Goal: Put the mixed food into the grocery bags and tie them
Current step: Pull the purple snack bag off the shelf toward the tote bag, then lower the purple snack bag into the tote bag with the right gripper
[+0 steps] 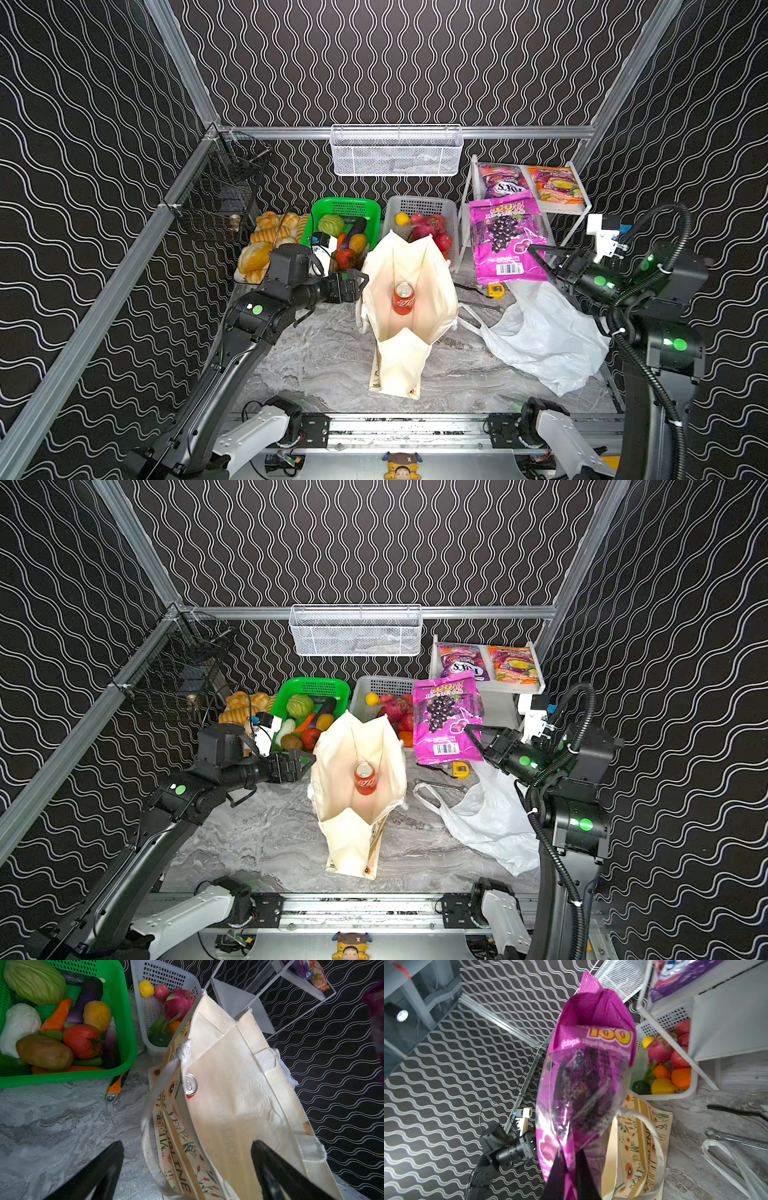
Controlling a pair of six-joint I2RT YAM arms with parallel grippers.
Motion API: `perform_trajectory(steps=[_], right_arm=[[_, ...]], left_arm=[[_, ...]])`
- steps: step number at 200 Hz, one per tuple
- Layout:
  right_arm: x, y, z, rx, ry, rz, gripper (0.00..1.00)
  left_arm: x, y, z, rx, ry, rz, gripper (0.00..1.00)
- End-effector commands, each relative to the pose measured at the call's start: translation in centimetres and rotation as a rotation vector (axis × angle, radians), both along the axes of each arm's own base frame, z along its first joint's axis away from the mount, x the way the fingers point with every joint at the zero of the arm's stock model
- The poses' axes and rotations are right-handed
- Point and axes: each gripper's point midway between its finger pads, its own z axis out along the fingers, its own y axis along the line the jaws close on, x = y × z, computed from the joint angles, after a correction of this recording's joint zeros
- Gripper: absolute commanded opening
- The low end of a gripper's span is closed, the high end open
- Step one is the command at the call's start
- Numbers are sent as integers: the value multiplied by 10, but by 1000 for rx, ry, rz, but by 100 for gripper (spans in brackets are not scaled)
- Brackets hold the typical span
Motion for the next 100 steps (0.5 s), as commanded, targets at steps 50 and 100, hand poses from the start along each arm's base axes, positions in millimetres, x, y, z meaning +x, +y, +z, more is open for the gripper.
perform_trajectory(steps=[50, 100], right_arm=[[-19, 61, -11, -97, 75, 214, 0], [-13, 95, -31, -201, 155, 251, 0]], left_arm=[[1, -10, 5, -49, -16, -41, 95], [-4, -12, 1, -69, -4, -50, 90]])
